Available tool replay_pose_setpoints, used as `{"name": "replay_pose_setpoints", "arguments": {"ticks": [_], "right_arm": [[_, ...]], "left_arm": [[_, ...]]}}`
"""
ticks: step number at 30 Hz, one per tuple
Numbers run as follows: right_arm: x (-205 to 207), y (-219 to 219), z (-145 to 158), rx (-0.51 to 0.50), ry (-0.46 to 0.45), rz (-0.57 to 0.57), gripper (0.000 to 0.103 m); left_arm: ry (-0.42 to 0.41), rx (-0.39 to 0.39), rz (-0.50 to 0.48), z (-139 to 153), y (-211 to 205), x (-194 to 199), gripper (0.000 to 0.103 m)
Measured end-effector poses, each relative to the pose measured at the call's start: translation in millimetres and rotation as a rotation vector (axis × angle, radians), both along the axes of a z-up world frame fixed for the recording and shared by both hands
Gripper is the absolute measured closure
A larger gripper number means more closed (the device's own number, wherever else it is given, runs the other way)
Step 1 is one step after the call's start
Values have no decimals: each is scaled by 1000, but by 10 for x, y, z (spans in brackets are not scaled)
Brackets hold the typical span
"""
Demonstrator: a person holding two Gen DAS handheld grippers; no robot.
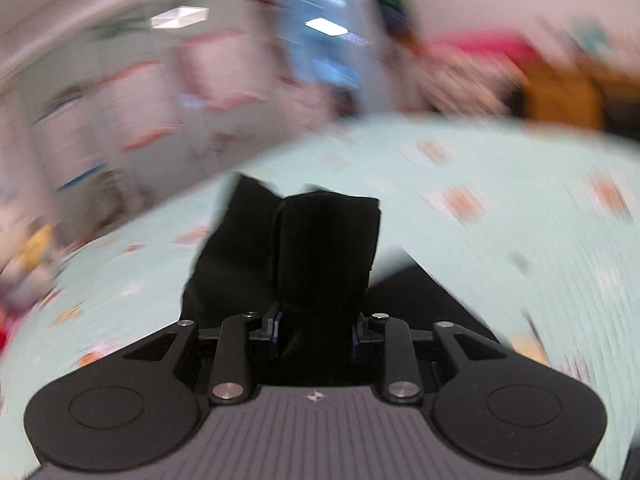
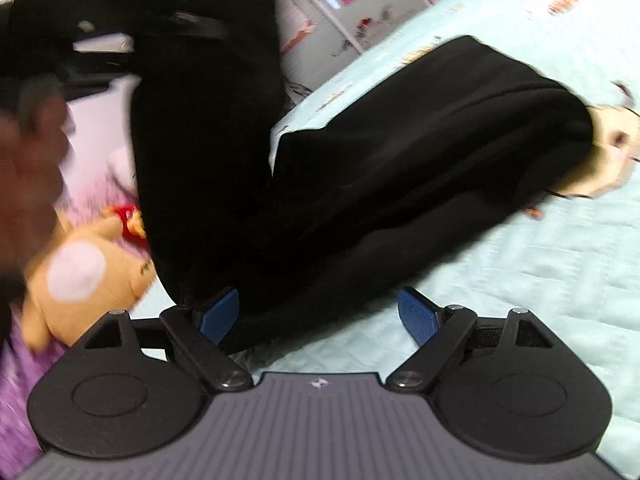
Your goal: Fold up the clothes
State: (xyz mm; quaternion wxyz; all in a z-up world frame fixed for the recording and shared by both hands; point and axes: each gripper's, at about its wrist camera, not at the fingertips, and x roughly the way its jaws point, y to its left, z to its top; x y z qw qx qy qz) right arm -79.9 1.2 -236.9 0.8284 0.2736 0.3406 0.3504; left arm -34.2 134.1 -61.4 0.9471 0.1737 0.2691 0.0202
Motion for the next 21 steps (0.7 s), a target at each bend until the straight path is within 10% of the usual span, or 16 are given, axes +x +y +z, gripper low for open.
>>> {"name": "replay_pose_setpoints", "arguments": {"ticks": [5, 13, 21], "right_arm": [[-66, -589, -6, 9, 81, 10, 27], [-279, -1275, 246, 56, 85, -109, 24], [663, -1167, 763, 209, 109, -161, 20]], "left_arm": [[113, 24, 13, -561, -114, 123, 70], [64, -67, 12, -333, -150, -178, 53], [58, -41, -26, -460, -341, -323, 42]]}}
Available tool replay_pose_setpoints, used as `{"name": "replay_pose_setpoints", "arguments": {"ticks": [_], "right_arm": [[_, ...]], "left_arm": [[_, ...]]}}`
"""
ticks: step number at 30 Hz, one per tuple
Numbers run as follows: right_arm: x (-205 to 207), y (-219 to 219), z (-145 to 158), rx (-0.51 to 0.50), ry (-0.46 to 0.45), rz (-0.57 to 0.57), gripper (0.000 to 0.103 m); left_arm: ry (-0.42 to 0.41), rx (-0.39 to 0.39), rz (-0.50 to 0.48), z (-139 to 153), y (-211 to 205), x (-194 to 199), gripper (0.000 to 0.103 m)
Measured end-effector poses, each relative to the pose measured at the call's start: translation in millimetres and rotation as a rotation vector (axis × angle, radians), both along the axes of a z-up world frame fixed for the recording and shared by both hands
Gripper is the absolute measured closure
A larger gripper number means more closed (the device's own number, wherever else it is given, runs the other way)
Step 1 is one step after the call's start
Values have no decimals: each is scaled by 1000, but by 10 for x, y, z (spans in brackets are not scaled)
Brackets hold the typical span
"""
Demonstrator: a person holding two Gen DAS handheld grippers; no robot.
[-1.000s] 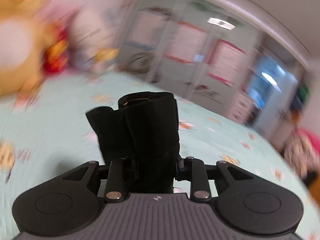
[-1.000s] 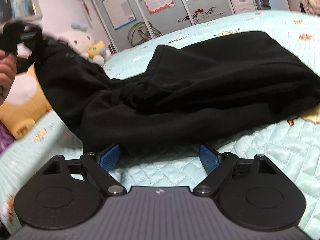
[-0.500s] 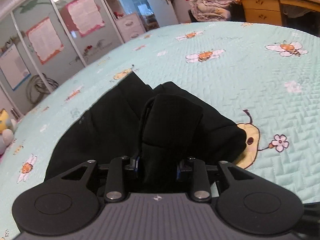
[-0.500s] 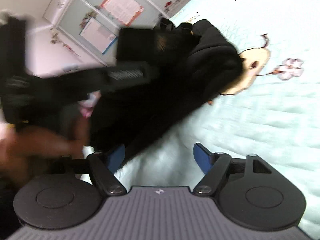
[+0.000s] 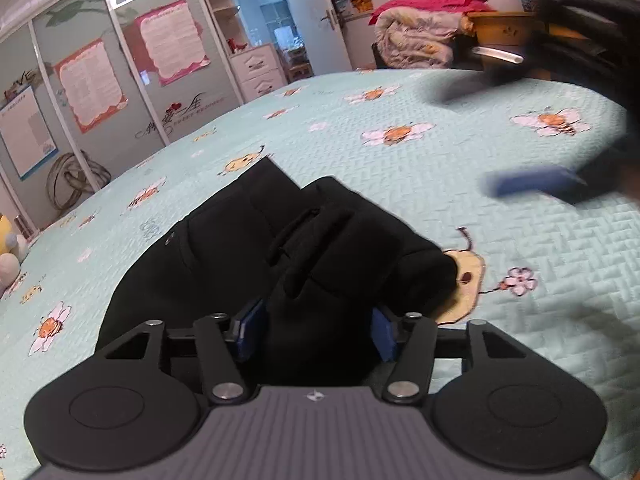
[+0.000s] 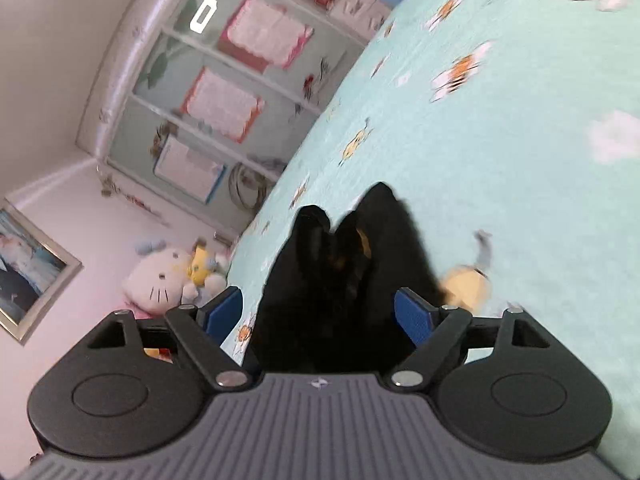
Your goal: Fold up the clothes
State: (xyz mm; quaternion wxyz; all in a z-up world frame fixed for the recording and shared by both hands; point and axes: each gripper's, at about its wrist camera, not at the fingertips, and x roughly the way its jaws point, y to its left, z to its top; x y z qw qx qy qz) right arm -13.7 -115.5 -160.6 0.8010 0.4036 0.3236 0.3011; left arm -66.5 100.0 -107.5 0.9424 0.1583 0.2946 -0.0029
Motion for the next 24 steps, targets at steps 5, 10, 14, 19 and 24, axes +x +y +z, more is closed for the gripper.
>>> {"name": "replay_pose_setpoints", "arguments": {"ticks": [5, 10, 14, 19, 24], "right_arm": [[705, 523, 55, -71, 31, 97, 20], [1014, 845, -299, -187, 145, 130, 20], [1063, 1018, -343, -135, 148, 161, 20], [1160, 1087, -340, -190, 147, 206, 79], [1243, 895, -126, -102, 102, 203, 86]], "left_arm": [[10, 32, -3, -71, -30, -16, 39], [6, 97, -30, -170, -109, -38, 32], [11, 116, -38, -225, -125, 2, 34], [22, 114, -28, -194, -133, 110, 66], [-34, 108, -52, 35, -260, 192, 73]]}}
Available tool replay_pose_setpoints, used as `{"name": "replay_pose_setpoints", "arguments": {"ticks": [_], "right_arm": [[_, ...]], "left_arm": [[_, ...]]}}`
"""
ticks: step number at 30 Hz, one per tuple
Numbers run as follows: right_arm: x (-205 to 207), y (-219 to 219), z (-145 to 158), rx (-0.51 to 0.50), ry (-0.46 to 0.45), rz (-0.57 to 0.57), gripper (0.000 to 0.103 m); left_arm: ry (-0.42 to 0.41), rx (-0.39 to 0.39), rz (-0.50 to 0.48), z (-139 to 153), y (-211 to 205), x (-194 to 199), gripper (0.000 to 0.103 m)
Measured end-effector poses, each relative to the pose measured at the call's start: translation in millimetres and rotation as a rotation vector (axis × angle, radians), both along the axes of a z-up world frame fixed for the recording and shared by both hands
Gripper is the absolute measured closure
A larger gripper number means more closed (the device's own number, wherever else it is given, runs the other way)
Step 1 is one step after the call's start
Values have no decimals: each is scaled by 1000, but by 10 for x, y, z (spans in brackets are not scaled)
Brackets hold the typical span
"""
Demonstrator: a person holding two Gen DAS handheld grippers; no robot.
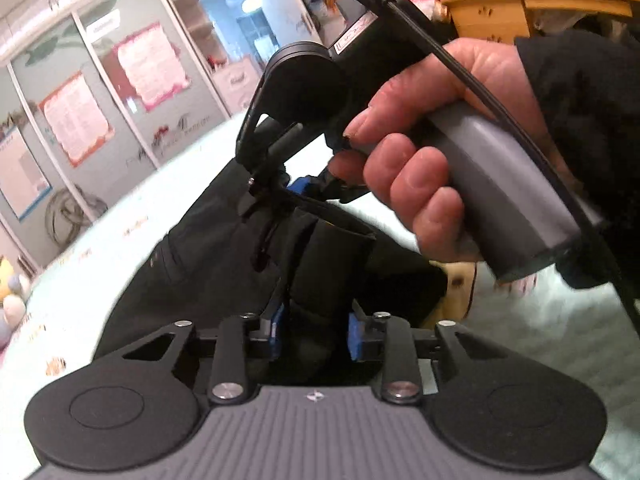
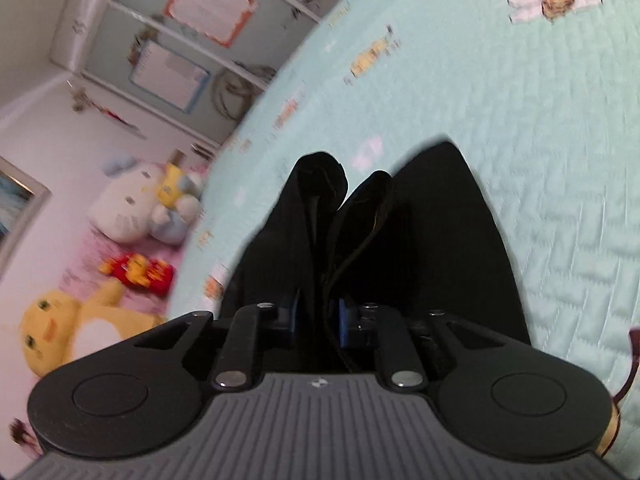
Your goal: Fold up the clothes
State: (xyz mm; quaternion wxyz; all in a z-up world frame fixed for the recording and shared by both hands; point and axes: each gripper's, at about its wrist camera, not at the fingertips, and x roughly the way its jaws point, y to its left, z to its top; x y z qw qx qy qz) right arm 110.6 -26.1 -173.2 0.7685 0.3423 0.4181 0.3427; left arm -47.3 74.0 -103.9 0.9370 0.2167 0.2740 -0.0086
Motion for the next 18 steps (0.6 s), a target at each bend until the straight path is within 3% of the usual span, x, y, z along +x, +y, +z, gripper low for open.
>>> {"name": "replay_pose_setpoints", "arguments": {"ticks": [4, 7, 9, 10, 12, 13, 18], "right_arm": [[98, -261, 233, 61, -81, -54, 86], [278, -330, -37, 23, -31, -59, 85], [340, -330, -435, -49, 40, -61, 72], [317, -392, -596, -14, 62, -75, 72], [210, -538, -693, 87, 75, -104, 54], [137, -608, -665, 119, 59, -120, 51], [-257, -811, -28, 23, -212, -133, 48]], "left_arm": [[-32, -26, -36, 201, -176, 151, 73], [96, 6, -28, -164, -258, 369, 66], [112, 37, -25, -393, -277, 353, 62], [82, 58, -36, -419, -294, 266, 61], [55, 58, -68, -374, -292, 101, 46], [45, 42, -80, -333, -260, 18, 45], [4, -61, -36, -156, 42, -400, 44]]}}
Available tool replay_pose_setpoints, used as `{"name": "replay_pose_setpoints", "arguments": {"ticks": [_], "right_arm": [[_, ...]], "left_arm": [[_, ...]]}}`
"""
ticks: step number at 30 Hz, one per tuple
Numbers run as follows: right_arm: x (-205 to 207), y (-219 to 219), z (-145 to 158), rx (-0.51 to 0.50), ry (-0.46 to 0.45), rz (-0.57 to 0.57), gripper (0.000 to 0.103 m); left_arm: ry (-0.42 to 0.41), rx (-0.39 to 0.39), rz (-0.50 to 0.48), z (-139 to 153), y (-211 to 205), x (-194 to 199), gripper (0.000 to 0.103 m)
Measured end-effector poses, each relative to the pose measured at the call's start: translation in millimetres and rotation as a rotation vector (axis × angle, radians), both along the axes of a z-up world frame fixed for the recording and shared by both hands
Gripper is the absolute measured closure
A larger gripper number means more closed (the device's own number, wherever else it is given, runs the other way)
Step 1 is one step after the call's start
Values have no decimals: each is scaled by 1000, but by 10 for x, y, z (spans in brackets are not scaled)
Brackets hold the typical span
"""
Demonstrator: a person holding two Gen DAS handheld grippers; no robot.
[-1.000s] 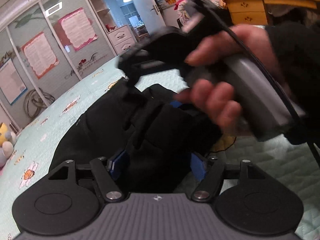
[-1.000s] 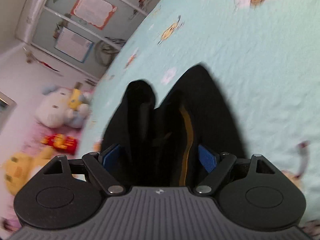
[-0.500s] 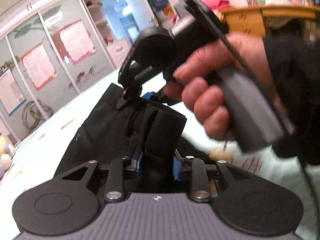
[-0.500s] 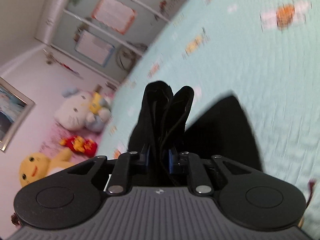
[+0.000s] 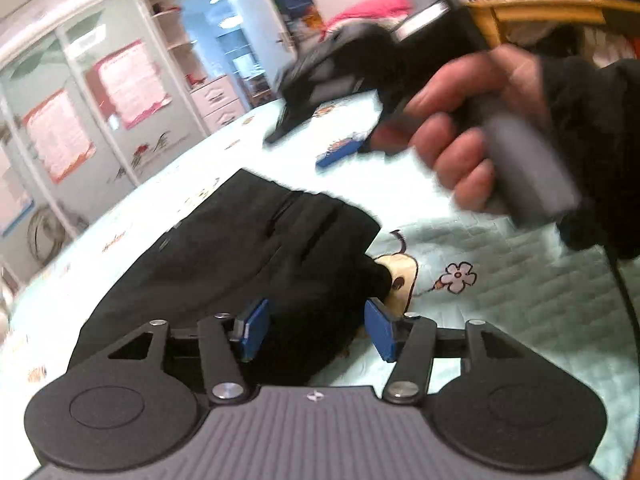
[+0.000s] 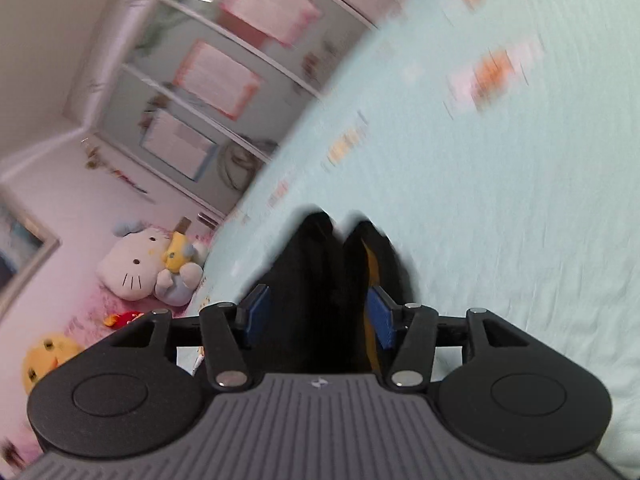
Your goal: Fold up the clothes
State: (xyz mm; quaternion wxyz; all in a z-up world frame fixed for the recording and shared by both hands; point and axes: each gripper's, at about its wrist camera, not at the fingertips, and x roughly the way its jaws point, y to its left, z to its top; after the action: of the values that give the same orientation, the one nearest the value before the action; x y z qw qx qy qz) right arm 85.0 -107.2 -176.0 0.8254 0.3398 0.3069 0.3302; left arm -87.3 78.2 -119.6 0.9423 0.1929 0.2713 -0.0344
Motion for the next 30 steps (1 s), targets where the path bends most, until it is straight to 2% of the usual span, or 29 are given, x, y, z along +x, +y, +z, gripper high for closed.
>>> {"name": "replay_pose_setpoints", "arguments": {"ticks": [3, 5, 9, 10, 11, 12, 13, 14, 15, 17, 19, 20, 22, 24, 26, 28, 30], "right_arm": [[-34, 86, 329, -79, -116, 52, 47], [123, 240, 401, -122, -112, 64, 47], [481, 550, 334, -212, -42, 60, 49], [513, 653, 301, -262, -33, 66, 53], [506, 739, 270, -309, -29, 70, 82], [498, 824, 238, -355, -24, 74, 90], [490, 910, 206, -402, -19, 78, 94], [462, 918, 229, -405, -28, 75, 99], [408, 828, 320, -354, -55, 63, 100], [330, 610, 477, -249, -86, 27, 100], [315, 482, 421, -210, -76, 11, 100], [369, 499, 249, -237, -32, 26, 100], [459, 520, -85, -278, 53, 46, 93], [451, 479, -309, -255, 104, 28, 82], [247, 374, -141, -203, 30, -19, 81], [-5, 290, 75, -173, -61, -58, 73], [-313, 266, 288, -168, -175, -63, 73]], "left_arm": [[16, -55, 95, 40, 176, -75, 44], [34, -76, 155, 61, 321, -98, 44], [45, -90, 249, 77, 492, -161, 43], [47, -99, 264, 82, 555, -163, 43], [47, -110, 279, 98, 620, -184, 43], [46, -118, 294, 114, 694, -214, 43], [45, -127, 308, 130, 767, -245, 43], [37, -138, 322, 148, 831, -279, 43], [22, -151, 334, 171, 882, -318, 43], [-19, -180, 342, 229, 972, -397, 43], [-79, -192, 347, 261, 1023, -427, 42], [-104, -192, 352, 273, 1043, -431, 42], [-125, -167, 364, 283, 1073, -401, 42], [-138, -137, 368, 291, 1096, -366, 43], [-152, -110, 346, 302, 1105, -343, 43], [-176, -76, 313, 299, 1089, -307, 43], [-137, -70, 291, 189, 1092, -206, 42]]}}
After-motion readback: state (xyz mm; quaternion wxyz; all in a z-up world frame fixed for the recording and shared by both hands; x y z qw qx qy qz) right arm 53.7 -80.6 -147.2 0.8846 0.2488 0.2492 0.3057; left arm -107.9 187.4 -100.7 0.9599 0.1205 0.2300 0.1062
